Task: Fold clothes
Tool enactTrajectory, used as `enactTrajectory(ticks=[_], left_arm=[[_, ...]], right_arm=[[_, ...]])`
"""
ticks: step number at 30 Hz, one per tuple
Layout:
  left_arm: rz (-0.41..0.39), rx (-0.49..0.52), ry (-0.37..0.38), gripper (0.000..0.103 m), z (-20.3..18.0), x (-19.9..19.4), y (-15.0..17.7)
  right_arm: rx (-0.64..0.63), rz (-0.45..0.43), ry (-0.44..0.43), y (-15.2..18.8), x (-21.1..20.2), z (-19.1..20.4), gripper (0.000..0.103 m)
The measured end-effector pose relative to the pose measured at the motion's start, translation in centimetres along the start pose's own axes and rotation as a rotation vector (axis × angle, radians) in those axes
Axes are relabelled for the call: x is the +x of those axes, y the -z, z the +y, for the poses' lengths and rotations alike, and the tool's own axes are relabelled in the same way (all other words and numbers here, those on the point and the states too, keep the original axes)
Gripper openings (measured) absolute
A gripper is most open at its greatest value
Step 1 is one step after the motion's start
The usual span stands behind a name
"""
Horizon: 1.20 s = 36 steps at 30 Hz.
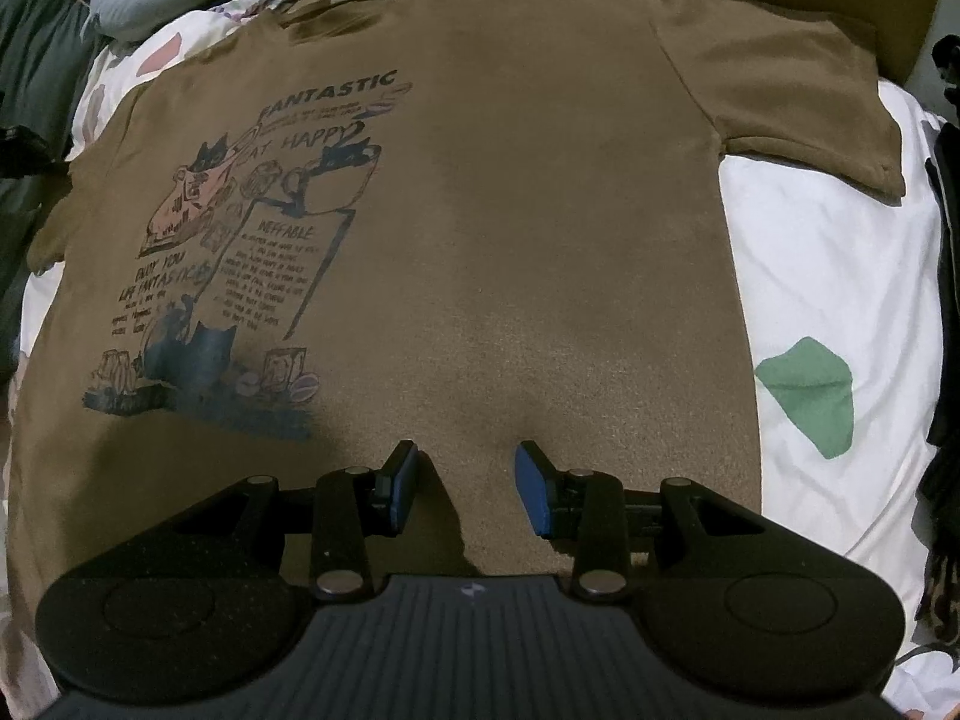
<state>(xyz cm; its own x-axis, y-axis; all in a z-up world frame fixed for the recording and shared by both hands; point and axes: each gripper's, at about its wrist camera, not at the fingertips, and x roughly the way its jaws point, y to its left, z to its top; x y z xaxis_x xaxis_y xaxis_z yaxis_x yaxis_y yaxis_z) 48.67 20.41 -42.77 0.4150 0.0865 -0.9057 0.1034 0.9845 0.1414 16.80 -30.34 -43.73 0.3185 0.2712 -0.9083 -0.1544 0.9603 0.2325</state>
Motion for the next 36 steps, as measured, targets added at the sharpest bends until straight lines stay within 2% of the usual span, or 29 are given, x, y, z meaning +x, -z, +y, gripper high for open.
enactTrajectory(ticks=[3, 5, 7, 12, 21, 25, 29, 36], left_arm=[[0.014, 0.008, -0.053, 0.026, -0.3, 0.4, 0.2], [0.013, -0.001, -0.076, 0.048, -0.2, 0.2, 0.1], [0.007, -0.02, -0.082, 0.046, 0.2, -0.4, -0.3], [-0.067, -0.032, -0.029, 0.046, -0.6, -3.1, -1.7], [-0.156, 0.062, 0.167, 0.044, -9.3, -5.6, -2.3], [-0.167, 0.088, 0.219, 0.039, -12.6, -5.5, -1.8], [-0.192, 0.095, 0.276, 0.038, -15.0, -5.7, -1.5], [-0.188, 0.11, 0.275, 0.033, -17.3, -4.4, -1.9]], right_arm=[[-0.002, 0.002, 0.001, 0.0, -0.1, 0.0, 0.042], [0.001, -0.003, 0.002, -0.1, -0.3, -0.1, 0.042], [0.006, -0.009, 0.002, -0.3, -0.5, -0.2, 0.042], [0.009, -0.032, 0.023, -1.4, -0.9, -1.0, 0.042], [0.019, -0.117, 0.085, -5.2, -1.6, -3.3, 0.042], [0.016, -0.155, 0.106, -7.4, -1.4, -4.1, 0.042], [0.031, -0.211, 0.127, -9.6, -1.1, -4.9, 0.042], [0.071, -0.283, 0.166, -14.5, 0.8, -6.6, 0.042]])
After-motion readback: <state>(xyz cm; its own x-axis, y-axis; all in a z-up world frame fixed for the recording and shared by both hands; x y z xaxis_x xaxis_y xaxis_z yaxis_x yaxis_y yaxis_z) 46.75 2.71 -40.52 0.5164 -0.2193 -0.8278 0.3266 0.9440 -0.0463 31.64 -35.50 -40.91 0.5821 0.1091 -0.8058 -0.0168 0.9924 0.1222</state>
